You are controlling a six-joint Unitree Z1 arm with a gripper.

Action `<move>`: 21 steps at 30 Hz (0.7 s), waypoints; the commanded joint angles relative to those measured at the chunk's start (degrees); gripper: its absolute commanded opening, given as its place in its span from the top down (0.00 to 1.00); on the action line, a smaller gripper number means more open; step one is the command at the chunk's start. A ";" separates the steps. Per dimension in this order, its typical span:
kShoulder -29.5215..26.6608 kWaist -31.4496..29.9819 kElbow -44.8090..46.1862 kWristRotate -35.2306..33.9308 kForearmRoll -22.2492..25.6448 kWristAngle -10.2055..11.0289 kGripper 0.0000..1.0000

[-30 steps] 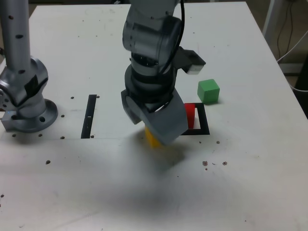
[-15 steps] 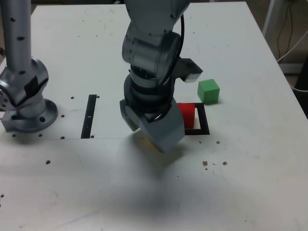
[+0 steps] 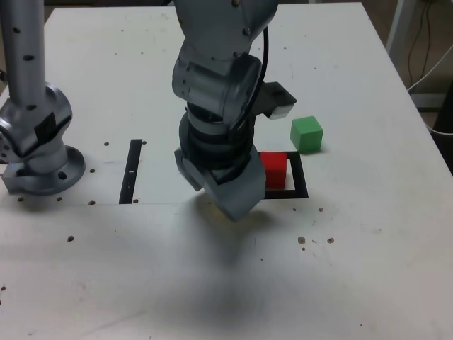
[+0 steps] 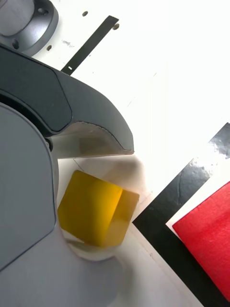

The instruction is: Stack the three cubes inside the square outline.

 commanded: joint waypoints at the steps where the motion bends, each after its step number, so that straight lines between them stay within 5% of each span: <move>1: -0.02 0.01 0.07 -0.17 0.14 0.18 0.63; 21: -0.06 0.01 0.13 -0.75 0.59 -0.04 0.63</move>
